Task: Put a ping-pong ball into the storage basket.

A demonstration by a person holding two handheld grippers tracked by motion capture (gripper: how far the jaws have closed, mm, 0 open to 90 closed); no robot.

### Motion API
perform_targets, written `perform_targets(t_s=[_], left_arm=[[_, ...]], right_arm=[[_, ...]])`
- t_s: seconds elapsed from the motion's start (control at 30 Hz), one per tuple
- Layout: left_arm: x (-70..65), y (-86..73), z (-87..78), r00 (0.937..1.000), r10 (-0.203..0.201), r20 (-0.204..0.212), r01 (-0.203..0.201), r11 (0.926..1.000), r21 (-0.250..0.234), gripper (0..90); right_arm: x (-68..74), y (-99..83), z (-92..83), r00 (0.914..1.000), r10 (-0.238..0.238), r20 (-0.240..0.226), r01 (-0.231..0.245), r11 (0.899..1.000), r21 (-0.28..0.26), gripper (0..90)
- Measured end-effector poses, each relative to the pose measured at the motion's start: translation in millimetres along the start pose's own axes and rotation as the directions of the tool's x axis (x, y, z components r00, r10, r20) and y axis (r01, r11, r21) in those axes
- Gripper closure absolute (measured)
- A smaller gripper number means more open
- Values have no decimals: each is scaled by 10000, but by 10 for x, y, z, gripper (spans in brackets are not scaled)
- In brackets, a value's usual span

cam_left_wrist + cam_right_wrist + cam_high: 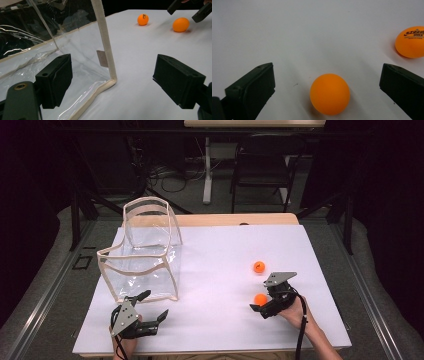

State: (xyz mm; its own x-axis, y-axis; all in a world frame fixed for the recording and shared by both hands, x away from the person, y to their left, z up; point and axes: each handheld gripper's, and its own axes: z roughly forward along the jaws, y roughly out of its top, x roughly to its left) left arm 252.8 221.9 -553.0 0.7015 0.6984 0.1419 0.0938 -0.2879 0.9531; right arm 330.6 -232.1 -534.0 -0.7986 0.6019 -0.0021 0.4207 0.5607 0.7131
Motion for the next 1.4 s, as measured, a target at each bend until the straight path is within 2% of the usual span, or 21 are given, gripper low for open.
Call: perform_targets(t_s=[0.4, 0.57, 0.77, 1.4], left_arm=[[1, 0, 3, 10000, -3, 5, 3, 10000, -10, 155], [6, -1, 2, 10000, -19, -18, 19, 10000, 3, 155], [7, -2, -2, 10000, -23, -21, 23, 10000, 5, 155], [9, -3, -15, 10000, -10, -30, 10, 10000, 12, 155]], right_arm=[[-6, -41, 59, 10000, 81, 8, -81, 9993, 356, 0], [2, -50, 78, 9998, 117, 182, -126, 9985, 540, 0], [13, -65, 79, 9996, 21, 270, -41, 9973, 727, 134], [47, -86, 66, 9984, -222, 524, 159, 9928, 1189, 351]])
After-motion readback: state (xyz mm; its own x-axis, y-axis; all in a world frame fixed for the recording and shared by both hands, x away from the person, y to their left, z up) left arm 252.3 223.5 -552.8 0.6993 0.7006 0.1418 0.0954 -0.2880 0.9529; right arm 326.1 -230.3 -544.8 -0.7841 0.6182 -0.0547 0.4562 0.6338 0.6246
